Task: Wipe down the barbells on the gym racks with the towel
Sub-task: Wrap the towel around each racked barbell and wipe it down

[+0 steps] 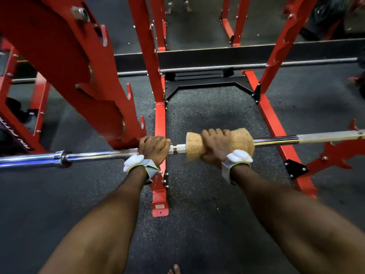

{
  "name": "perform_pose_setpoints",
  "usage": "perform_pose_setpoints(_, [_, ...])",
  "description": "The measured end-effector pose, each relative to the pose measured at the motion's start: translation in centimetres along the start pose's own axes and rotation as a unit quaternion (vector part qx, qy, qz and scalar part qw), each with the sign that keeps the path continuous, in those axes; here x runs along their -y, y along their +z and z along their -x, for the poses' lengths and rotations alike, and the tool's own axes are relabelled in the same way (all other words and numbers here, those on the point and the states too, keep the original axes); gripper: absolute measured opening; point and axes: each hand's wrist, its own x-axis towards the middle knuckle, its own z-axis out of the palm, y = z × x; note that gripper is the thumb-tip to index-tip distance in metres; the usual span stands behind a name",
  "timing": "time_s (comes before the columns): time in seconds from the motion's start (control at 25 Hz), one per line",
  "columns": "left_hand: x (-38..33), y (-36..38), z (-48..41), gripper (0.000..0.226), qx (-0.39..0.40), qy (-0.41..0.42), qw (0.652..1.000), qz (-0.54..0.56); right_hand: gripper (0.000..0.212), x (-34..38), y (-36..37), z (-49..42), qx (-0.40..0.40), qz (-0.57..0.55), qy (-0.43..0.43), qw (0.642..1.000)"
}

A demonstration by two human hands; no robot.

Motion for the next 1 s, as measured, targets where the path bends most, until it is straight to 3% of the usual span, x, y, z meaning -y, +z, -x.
perform_pose_setpoints(0.12, [0.5,0.2,-0.9,0.053,0.031,-0.067,0.994,0.080,0.063,6.1,0.0,-1.3,0.035,-0.002,-0.064,0.997])
perform_pose_setpoints(0.2, [0.7,-0.2,-1.3,0.068,0.043,-0.061,0.990,0.121,0.073,5.4,-0.5,-1.9,0.050,-0.008,-0.120,0.992])
perform_pose_setpoints(0.24, [0.7,-0.6,-1.3,0.063,0.048,-0.066,0.986,0.144,0.077,3.8,-1.0,-1.9,0.064,-0.019,-0.137,0.988])
perform_pose_setpoints(0.36, [0.4,-1.0,-1.3,0.029,0.023,-0.094,0.969,0.226,0.077,-0.2,-1.4,-1.1,0.089,-0.035,-0.085,0.992])
perform_pose_setpoints(0.44, [0.4,-1.0,-1.0,0.029,-0.024,-0.124,0.941,0.313,0.069,2.1,-1.2,-1.4,0.058,-0.010,-0.045,0.997])
perform_pose_setpoints(0.52, [0.4,-1.2,-0.2,0.035,-0.072,-0.113,0.910,0.393,0.063,6.5,-0.6,-2.0,0.042,-0.005,-0.064,0.997])
perform_pose_setpoints(0.72, [3.3,-1.3,3.0,0.030,-0.153,0.039,0.924,0.350,0.068,7.6,-0.7,-2.3,-0.012,-0.065,-0.115,0.991])
perform_pose_setpoints(0.84, [5.6,-1.6,4.9,0.024,-0.164,0.038,0.936,0.310,0.076,6.7,-0.6,-1.7,0.008,-0.048,-0.098,0.994])
perform_pose_setpoints(1.0, [9.7,-1.3,6.3,0.025,-0.175,0.038,0.950,0.254,0.062,8.2,-0.7,-2.0,0.021,-0.020,-0.045,0.999])
